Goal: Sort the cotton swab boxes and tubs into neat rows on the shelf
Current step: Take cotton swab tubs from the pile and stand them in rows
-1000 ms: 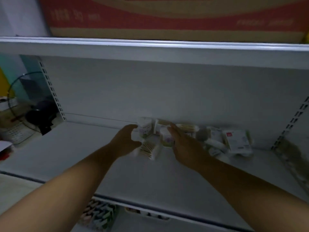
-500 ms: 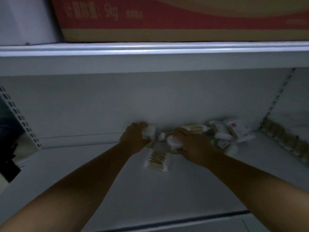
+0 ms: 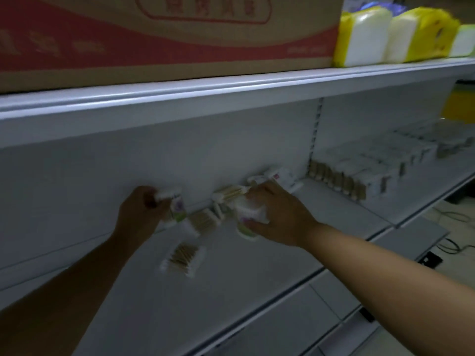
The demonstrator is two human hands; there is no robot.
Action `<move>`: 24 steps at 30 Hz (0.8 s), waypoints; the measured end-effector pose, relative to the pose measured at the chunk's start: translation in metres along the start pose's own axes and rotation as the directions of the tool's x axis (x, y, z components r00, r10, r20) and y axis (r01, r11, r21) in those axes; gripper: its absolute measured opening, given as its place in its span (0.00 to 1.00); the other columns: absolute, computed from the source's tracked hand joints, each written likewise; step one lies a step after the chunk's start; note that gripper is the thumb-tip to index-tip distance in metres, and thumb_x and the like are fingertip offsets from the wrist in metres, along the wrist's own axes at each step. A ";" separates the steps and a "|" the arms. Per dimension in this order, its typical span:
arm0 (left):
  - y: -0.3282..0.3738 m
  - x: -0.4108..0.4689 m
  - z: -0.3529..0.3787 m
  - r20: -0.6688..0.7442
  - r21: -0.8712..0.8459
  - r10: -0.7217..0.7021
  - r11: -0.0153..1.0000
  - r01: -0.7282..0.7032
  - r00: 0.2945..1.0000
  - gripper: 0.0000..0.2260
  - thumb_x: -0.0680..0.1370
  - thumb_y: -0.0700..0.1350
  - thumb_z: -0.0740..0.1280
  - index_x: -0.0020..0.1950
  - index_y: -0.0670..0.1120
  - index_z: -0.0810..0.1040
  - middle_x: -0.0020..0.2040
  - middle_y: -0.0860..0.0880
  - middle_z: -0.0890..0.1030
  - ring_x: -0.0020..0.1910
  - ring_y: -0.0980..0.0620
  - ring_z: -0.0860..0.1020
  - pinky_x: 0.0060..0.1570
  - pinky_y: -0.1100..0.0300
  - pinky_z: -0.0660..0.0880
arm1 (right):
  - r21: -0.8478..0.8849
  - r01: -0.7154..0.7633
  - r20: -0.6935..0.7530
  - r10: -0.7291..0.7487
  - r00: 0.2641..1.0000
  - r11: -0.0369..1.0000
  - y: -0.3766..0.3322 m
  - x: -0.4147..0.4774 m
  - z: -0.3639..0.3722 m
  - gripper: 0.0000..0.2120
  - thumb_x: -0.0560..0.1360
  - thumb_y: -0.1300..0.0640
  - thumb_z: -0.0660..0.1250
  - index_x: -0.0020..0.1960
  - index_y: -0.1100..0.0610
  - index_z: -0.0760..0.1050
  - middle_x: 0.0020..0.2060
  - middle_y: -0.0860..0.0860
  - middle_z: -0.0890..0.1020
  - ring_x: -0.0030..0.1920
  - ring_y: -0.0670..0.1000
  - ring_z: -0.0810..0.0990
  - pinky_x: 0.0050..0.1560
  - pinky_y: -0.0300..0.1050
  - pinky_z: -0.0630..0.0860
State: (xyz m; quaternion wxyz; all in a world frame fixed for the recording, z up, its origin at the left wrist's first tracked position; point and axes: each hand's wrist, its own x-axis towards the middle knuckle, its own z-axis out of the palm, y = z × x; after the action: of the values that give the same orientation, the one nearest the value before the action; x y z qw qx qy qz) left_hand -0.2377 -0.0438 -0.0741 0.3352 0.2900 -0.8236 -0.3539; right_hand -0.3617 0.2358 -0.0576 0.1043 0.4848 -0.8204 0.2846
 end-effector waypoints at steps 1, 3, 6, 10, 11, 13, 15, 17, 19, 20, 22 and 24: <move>0.012 0.000 0.005 0.023 -0.072 -0.016 0.997 0.017 1.000 0.12 0.72 0.43 0.74 0.51 0.44 0.75 0.48 0.41 0.80 0.46 0.44 0.78 0.46 0.54 0.74 | 0.029 -0.067 0.025 0.066 0.998 0.997 0.011 -0.003 -0.011 0.27 0.71 0.41 0.69 0.65 0.50 0.70 0.61 0.50 0.71 0.58 0.52 0.75 0.49 0.39 0.70; 0.045 -0.006 0.019 0.132 -0.352 -0.054 0.931 0.097 0.990 0.08 0.74 0.36 0.70 0.52 0.42 0.76 0.50 0.37 0.80 0.45 0.41 0.80 0.48 0.48 0.78 | 0.073 -0.201 0.067 0.196 0.978 0.977 0.033 -0.010 -0.031 0.28 0.70 0.40 0.69 0.66 0.49 0.68 0.63 0.49 0.69 0.59 0.52 0.74 0.53 0.44 0.73; 0.101 -0.025 0.059 0.397 -0.537 -0.013 0.807 0.244 0.918 0.08 0.76 0.33 0.64 0.52 0.41 0.77 0.42 0.42 0.83 0.34 0.51 0.82 0.32 0.59 0.80 | 0.192 -0.327 0.090 0.316 0.945 0.925 0.068 -0.031 -0.064 0.26 0.68 0.43 0.73 0.61 0.52 0.73 0.57 0.50 0.75 0.53 0.49 0.75 0.49 0.36 0.73; 0.166 -0.060 0.134 0.661 -0.497 0.058 0.781 0.378 0.748 0.10 0.78 0.38 0.63 0.56 0.46 0.78 0.47 0.46 0.83 0.42 0.49 0.82 0.38 0.54 0.81 | 0.423 -0.419 0.104 0.417 0.903 0.803 0.121 -0.069 -0.115 0.28 0.66 0.46 0.76 0.63 0.49 0.72 0.49 0.36 0.73 0.51 0.44 0.75 0.37 0.25 0.71; 0.179 -0.068 0.153 0.691 -0.498 0.070 0.767 0.404 0.719 0.10 0.78 0.38 0.62 0.56 0.48 0.77 0.46 0.47 0.84 0.42 0.51 0.82 0.37 0.53 0.81 | 0.434 -0.423 0.087 0.431 0.898 0.795 0.136 -0.079 -0.128 0.30 0.66 0.45 0.76 0.64 0.49 0.71 0.50 0.37 0.73 0.51 0.44 0.75 0.39 0.25 0.70; 0.203 -0.082 0.191 0.738 -0.497 0.087 0.741 0.452 0.669 0.09 0.78 0.40 0.62 0.55 0.49 0.77 0.45 0.49 0.84 0.42 0.53 0.83 0.36 0.52 0.81 | 0.447 -0.437 0.051 0.466 0.884 0.780 0.164 -0.102 -0.153 0.28 0.66 0.46 0.76 0.63 0.49 0.72 0.52 0.40 0.75 0.51 0.43 0.76 0.43 0.31 0.71; 0.224 -0.094 0.227 0.771 -0.477 0.104 0.747 0.463 0.628 0.10 0.77 0.41 0.64 0.56 0.50 0.77 0.47 0.49 0.84 0.44 0.52 0.83 0.35 0.51 0.80 | 0.446 -0.459 0.009 0.508 0.861 0.768 0.194 -0.125 -0.174 0.22 0.66 0.48 0.76 0.58 0.48 0.75 0.50 0.43 0.79 0.47 0.42 0.79 0.42 0.34 0.75; 0.246 -0.104 0.261 0.790 -0.474 0.138 0.756 0.452 0.598 0.13 0.73 0.45 0.67 0.56 0.53 0.77 0.50 0.50 0.84 0.46 0.51 0.83 0.36 0.51 0.79 | 0.444 -0.490 -0.027 0.557 0.830 0.750 0.223 -0.146 -0.194 0.18 0.66 0.49 0.77 0.53 0.48 0.76 0.45 0.46 0.82 0.44 0.44 0.81 0.42 0.40 0.78; 0.268 -0.112 0.296 0.800 -0.474 0.161 0.760 0.445 0.578 0.14 0.72 0.45 0.68 0.56 0.57 0.78 0.51 0.51 0.83 0.47 0.50 0.83 0.36 0.51 0.79 | 0.438 -0.508 -0.073 0.593 0.802 0.742 0.252 -0.164 -0.212 0.14 0.66 0.50 0.77 0.47 0.45 0.75 0.43 0.45 0.80 0.42 0.45 0.80 0.41 0.41 0.77; 0.279 -0.115 0.313 0.805 -0.477 0.180 0.763 0.436 0.565 0.13 0.73 0.45 0.68 0.55 0.58 0.78 0.51 0.51 0.83 0.47 0.51 0.83 0.36 0.51 0.79 | 0.437 -0.511 -0.103 0.606 0.789 0.740 0.266 -0.170 -0.220 0.13 0.66 0.51 0.77 0.46 0.45 0.75 0.44 0.46 0.79 0.42 0.45 0.79 0.41 0.39 0.76; 0.302 -0.119 0.349 0.813 -0.482 0.219 0.772 0.413 0.540 0.12 0.76 0.44 0.66 0.57 0.57 0.78 0.51 0.51 0.83 0.47 0.51 0.83 0.35 0.52 0.79 | 0.453 -0.523 -0.154 0.640 0.752 0.723 0.294 -0.178 -0.232 0.14 0.67 0.54 0.77 0.48 0.47 0.75 0.48 0.49 0.78 0.44 0.47 0.79 0.43 0.41 0.77; 0.324 -0.119 0.387 0.822 -0.487 0.249 0.772 0.407 0.512 0.11 0.78 0.45 0.65 0.59 0.55 0.77 0.51 0.50 0.83 0.47 0.52 0.83 0.33 0.55 0.78 | 0.485 -0.542 -0.172 0.683 0.710 0.686 0.323 -0.182 -0.243 0.15 0.66 0.55 0.77 0.51 0.50 0.76 0.49 0.54 0.79 0.46 0.52 0.80 0.46 0.46 0.78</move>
State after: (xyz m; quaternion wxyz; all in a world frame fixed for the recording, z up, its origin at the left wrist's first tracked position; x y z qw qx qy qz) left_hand -0.5361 0.3805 -0.0662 -0.0563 -0.0123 -0.6936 -0.7180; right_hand -0.5707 0.6261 -0.0588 0.0396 0.1309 -0.8285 0.5430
